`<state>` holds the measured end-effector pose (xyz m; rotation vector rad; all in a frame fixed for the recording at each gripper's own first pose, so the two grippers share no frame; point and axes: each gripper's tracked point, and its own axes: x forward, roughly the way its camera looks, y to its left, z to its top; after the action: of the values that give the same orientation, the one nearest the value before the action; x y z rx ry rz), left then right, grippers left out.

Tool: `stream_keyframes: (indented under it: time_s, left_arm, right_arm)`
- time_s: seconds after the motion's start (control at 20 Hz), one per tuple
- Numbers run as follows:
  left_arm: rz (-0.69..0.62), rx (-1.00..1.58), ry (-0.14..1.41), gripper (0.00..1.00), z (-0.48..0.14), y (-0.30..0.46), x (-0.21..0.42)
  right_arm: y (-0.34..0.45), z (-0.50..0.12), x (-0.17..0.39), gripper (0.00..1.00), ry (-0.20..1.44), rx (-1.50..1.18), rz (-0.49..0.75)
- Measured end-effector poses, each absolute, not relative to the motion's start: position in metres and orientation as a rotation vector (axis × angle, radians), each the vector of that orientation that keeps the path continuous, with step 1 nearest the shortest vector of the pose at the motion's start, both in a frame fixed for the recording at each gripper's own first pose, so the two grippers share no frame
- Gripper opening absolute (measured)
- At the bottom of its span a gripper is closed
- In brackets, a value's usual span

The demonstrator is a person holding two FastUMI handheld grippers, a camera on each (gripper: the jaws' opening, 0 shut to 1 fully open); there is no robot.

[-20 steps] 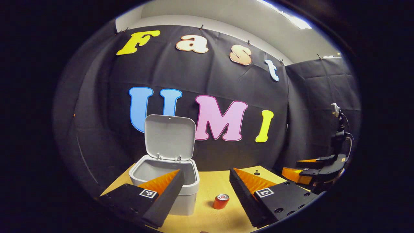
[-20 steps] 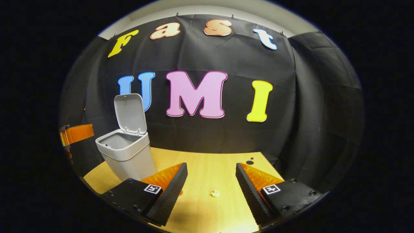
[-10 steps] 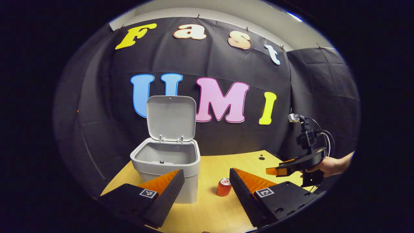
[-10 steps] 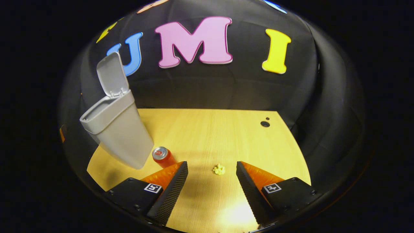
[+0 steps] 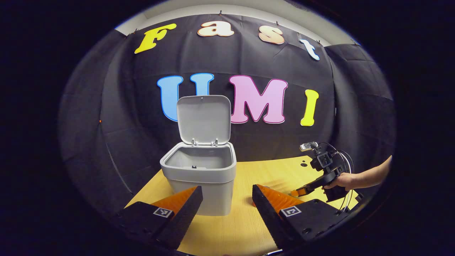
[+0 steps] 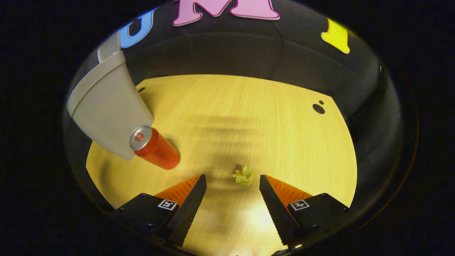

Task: Press the lid of the desktop garbage bin to open it, pick up the crumpled paper on the desktop and throw it into the bin, then pick up the pop can on the desktop and drop it into the bin, and finally close the garbage bin lid.

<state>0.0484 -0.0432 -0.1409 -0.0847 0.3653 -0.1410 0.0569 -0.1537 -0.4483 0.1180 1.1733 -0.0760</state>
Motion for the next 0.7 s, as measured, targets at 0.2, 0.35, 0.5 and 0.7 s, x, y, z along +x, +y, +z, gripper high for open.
stream_keyframes:
  time_s: [0.2,0.35,0.5,0.7]
  left_arm:
    - [-0.133,-0.071,0.386,0.94,-0.143,-0.049,0.045]
    - [-0.127,-0.075,0.409,0.95,-0.15,-0.052,0.044]
    - [-0.119,-0.07,0.419,0.94,-0.151,-0.054,0.046]
    - [-0.123,-0.071,0.421,0.94,-0.152,-0.058,0.049]
  right_arm:
    - [-0.162,-0.476,0.06,0.98,1.233,0.137,-0.102]
    - [-0.164,-0.492,0.061,0.98,1.263,0.141,-0.102]
    - [-0.166,-0.499,0.057,0.97,1.296,0.128,-0.105]
    - [-0.167,-0.505,0.055,0.72,1.307,0.129,-0.088]
